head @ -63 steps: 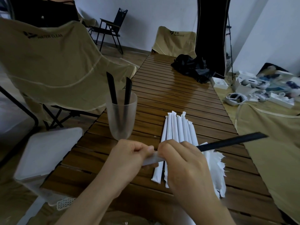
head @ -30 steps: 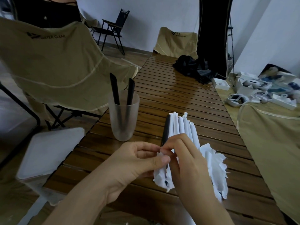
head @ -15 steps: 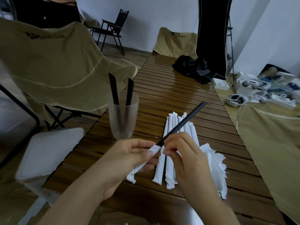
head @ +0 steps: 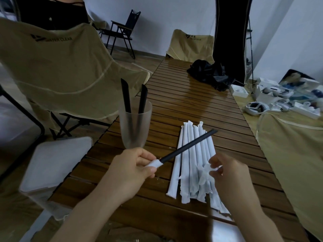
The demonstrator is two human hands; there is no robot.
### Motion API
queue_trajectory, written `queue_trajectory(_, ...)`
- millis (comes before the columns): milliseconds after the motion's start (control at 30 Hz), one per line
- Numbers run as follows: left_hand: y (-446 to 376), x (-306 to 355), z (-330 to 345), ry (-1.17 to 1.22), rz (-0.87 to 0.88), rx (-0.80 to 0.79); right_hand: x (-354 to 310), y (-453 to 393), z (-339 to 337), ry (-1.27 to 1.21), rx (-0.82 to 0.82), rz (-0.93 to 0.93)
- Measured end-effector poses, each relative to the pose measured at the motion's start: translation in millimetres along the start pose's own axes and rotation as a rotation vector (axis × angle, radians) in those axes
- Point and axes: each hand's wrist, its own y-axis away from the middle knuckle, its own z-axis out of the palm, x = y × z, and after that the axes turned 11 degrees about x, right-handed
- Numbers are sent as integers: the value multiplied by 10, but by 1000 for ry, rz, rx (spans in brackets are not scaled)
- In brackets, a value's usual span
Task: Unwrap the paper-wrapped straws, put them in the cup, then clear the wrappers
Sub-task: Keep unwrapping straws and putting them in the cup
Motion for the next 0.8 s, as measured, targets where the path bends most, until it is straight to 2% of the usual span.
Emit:
queue_trajectory(67, -5, -27, 0, -92, 48, 25, -124, 41, -51, -36, 121, -60)
queue_trajectory(133, 0, -30, -8, -143, 81, 32, -284, 100, -90, -86, 238, -224)
queue_trajectory(233, 18, 31, -13, -140, 116, 0, -470, 181, -46, -71, 193, -495)
queue_trajectory(300, 26, 87, -3, -144, 163, -16, -507, 198, 23, -50, 132, -595)
queue_trajectory(367, 27, 110, 12, -146, 213, -19, -488, 208, 79, -83, 51, -614)
queue_trajectory(467, 27, 90, 8, -128, 252, -40, -439, 199, 101, -196, -59, -531)
queue_trajectory(800, -23, 40, -67, -165, 418, -10, -465, 214, 114, -304, -77, -495)
